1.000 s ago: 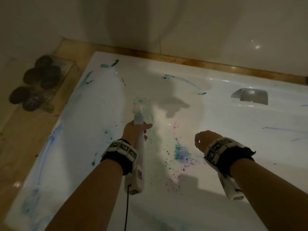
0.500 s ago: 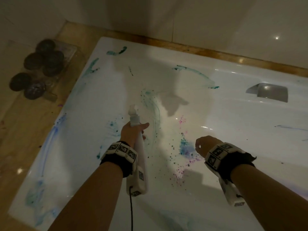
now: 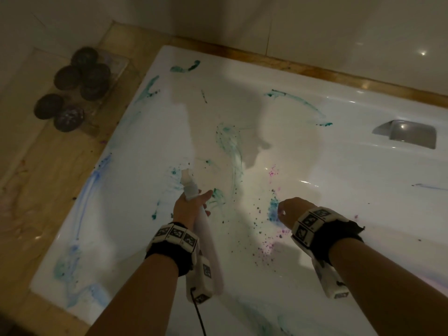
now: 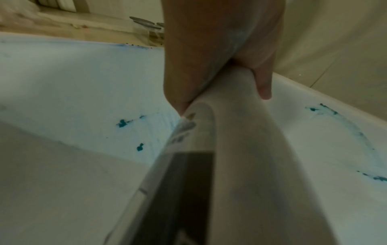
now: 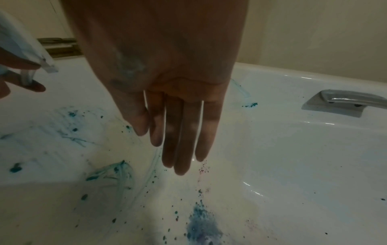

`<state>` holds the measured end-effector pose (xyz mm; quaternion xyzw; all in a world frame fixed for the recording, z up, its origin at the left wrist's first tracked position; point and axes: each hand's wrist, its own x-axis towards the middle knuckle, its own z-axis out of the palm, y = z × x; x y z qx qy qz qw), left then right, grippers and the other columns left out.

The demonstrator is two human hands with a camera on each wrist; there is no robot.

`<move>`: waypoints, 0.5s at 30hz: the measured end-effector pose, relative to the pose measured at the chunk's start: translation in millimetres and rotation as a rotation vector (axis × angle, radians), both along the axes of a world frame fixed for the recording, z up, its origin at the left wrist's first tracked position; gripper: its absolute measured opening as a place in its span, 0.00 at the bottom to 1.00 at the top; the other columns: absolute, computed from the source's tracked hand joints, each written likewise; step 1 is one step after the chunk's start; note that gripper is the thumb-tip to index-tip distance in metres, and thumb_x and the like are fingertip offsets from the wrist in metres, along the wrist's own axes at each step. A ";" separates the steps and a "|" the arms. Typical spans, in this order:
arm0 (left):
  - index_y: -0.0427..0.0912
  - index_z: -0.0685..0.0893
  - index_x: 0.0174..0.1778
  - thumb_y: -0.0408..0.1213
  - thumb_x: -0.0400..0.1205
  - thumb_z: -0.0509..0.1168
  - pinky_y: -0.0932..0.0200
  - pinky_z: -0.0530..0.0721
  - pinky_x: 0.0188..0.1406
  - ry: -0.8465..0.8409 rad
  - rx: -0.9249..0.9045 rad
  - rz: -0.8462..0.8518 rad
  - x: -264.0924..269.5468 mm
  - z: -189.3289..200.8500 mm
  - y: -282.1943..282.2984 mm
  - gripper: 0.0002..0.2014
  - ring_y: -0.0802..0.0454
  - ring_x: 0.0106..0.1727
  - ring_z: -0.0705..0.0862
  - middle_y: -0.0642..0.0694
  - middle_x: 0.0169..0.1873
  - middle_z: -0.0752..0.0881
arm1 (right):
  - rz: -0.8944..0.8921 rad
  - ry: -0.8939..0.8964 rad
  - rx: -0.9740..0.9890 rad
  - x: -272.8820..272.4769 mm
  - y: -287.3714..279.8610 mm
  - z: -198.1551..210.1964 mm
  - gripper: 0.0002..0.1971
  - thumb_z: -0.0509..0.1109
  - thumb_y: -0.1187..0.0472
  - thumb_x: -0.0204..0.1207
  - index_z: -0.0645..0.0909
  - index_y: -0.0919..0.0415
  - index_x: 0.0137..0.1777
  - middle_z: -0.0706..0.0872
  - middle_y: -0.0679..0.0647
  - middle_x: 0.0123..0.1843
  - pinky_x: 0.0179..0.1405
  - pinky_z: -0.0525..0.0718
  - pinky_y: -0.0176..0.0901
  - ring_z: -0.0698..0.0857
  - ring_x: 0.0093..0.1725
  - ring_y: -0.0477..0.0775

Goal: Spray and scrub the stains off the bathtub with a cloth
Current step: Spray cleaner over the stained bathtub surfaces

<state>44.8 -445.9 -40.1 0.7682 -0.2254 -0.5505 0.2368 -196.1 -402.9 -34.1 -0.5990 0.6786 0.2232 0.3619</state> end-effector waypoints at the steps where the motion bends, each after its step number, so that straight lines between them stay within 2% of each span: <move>1: 0.40 0.78 0.41 0.36 0.71 0.76 0.51 0.85 0.35 0.021 0.013 0.006 1.4 0.9 4.2 0.12 0.45 0.27 0.79 0.41 0.28 0.80 | -0.002 0.000 0.004 0.5 1.4 0.9 0.13 0.58 0.55 0.82 0.80 0.58 0.58 0.83 0.53 0.58 0.59 0.80 0.45 0.82 0.57 0.53; 3: 0.39 0.77 0.36 0.36 0.71 0.77 0.50 0.84 0.37 0.051 0.035 0.007 1.1 2.2 12.9 0.13 0.45 0.26 0.79 0.41 0.27 0.79 | -0.002 0.000 0.008 1.3 5.5 1.7 0.13 0.58 0.54 0.82 0.80 0.57 0.60 0.82 0.53 0.60 0.60 0.80 0.45 0.82 0.58 0.53; 6: 0.40 0.76 0.32 0.37 0.70 0.78 0.46 0.85 0.44 0.056 0.063 -0.087 -5.9 3.5 27.5 0.15 0.46 0.26 0.79 0.43 0.26 0.80 | 0.011 -0.010 0.034 4.7 13.7 3.0 0.15 0.57 0.54 0.83 0.78 0.56 0.64 0.80 0.52 0.65 0.64 0.76 0.43 0.79 0.63 0.53; 11: 0.41 0.76 0.32 0.38 0.68 0.79 0.51 0.85 0.39 0.072 0.082 -0.162 -12.4 0.2 47.5 0.15 0.47 0.25 0.80 0.43 0.26 0.81 | 0.046 -0.060 0.055 11.7 29.8 3.8 0.18 0.57 0.52 0.83 0.75 0.57 0.68 0.78 0.51 0.69 0.69 0.72 0.42 0.76 0.68 0.52; 15: 0.40 0.76 0.32 0.41 0.68 0.79 0.51 0.87 0.40 -0.030 0.037 -0.246 -20.9 2.2 60.8 0.16 0.52 0.23 0.81 0.46 0.24 0.82 | -0.020 -0.114 0.012 15.8 37.5 4.1 0.18 0.58 0.46 0.82 0.77 0.53 0.65 0.81 0.50 0.65 0.65 0.73 0.41 0.79 0.64 0.50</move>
